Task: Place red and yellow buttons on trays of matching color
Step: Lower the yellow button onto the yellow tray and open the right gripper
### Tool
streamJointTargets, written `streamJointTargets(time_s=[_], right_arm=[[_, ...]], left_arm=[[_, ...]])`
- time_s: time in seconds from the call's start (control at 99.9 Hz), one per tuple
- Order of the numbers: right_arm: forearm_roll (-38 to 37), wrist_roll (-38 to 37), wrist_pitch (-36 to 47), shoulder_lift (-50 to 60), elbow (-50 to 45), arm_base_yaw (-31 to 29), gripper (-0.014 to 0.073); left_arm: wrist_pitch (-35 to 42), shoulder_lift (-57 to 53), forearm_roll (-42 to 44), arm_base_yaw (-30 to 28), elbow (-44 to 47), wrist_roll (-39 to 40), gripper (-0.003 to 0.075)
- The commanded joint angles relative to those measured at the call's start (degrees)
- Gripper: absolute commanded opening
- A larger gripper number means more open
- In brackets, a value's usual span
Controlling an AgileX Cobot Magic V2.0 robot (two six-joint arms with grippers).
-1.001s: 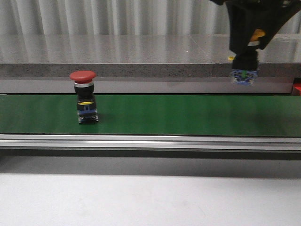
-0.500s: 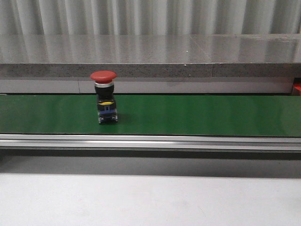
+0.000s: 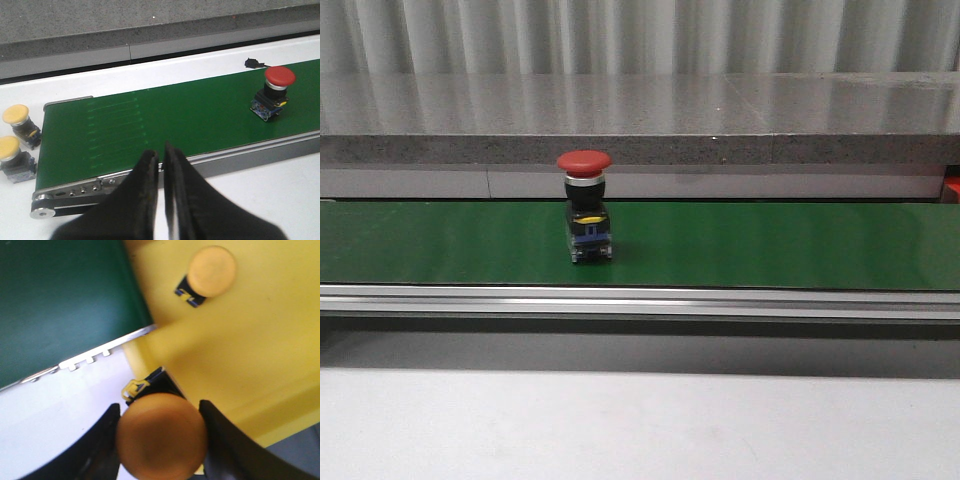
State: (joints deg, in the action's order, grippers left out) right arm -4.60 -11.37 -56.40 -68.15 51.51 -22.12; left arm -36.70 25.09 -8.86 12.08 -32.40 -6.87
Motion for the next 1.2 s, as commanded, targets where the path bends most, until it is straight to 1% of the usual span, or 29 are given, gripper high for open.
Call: streamJointTargets(time_s=[0.0,0.13,0.39,0.6,0.771,0.821,0.871,1.011,1.061,1.111,1.191], right_arm=[[-0.5,-1.8,3.4,0.2,0.8,-4.4,0.0038],[0.6,-2.0,5.6,-2.9,0.8,-8.4,0.0038],[1.1,-2.7,8.6,-10.9,0.8,-12.7,0.0038],[1.2,-2.7,12.1,-15.1,0.8,-13.1,0.0038],[1.4,-2.7,12.2,-18.0,0.8,-13.1,0.005],[1.4,-2.7,12.3,-18.3,0.8,-13.1,0.0087],[1.4,-2.7,12.4,-18.4,0.8,-13.1,0.0163],[1.4,-2.5,12.8,-18.5,0.8,-13.1,0.0513],[1.4,-2.5,13.2,-18.4,0.8,-13.1,0.0592],[1.4,-2.5,14.2,-18.0,0.8,-13.1,0.063],[1.4,-2.5,15.1,-16.3,0.8,-13.1,0.0625]], left_arm=[[3.6,0.2,-0.9,0.5,-1.4,-0.2,-0.0006],[3.6,0.2,-0.9,0.5,-1.4,-0.2,-0.0006],[3.6,0.2,-0.9,0.5,-1.4,-0.2,-0.0005],[3.6,0.2,-0.9,0.5,-1.4,-0.2,-0.0006],[3.6,0.2,-0.9,0.5,-1.4,-0.2,-0.0006],[3.6,0.2,-0.9,0.5,-1.4,-0.2,-0.0006],[3.6,0.2,-0.9,0.5,-1.4,-0.2,-0.0006],[3.6,0.2,-0.9,0.5,-1.4,-0.2,-0.0006],[3.6,0.2,-0.9,0.5,-1.4,-0.2,-0.0006],[3.6,0.2,-0.9,0.5,-1.4,-0.2,-0.0006],[3.6,0.2,-0.9,0.5,-1.4,-0.2,-0.0005]])
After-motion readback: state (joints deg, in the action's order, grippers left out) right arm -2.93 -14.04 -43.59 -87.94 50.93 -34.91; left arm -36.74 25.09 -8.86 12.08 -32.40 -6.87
